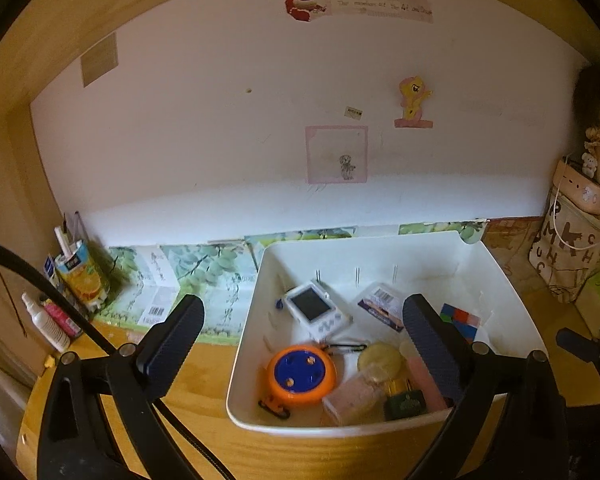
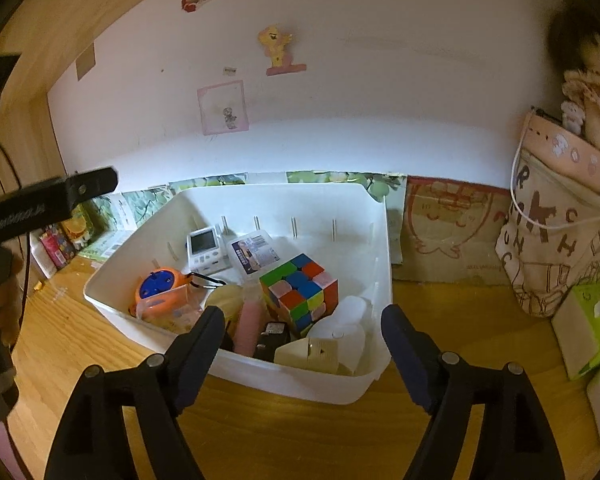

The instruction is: Organize rigid objects

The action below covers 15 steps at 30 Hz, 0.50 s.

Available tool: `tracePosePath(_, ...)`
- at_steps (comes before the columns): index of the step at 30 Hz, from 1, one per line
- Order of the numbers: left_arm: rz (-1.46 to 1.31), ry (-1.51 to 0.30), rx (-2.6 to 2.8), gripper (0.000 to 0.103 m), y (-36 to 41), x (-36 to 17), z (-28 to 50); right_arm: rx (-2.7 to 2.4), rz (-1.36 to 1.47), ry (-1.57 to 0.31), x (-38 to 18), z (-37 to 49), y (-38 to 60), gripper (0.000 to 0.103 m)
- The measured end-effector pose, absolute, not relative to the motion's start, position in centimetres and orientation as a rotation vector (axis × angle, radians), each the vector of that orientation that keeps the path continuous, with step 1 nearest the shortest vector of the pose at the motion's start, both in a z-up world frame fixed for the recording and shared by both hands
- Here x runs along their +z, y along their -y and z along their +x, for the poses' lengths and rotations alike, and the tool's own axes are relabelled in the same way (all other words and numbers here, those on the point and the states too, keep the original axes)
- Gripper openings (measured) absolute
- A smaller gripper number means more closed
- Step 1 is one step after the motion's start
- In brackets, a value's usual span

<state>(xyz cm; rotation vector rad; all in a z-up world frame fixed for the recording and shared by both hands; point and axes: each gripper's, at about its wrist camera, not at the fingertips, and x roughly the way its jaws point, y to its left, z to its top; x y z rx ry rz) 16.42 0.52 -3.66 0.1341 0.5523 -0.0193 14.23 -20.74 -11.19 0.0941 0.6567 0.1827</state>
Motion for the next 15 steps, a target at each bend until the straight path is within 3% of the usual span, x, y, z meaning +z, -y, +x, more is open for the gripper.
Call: tracePosePath(15, 0.029, -0.629, 0.078, 0.1, -1.4, -4.9, 10.8, 0.255, 0.078, -0.753, -11.9, 10.7, 22.5, 0.085)
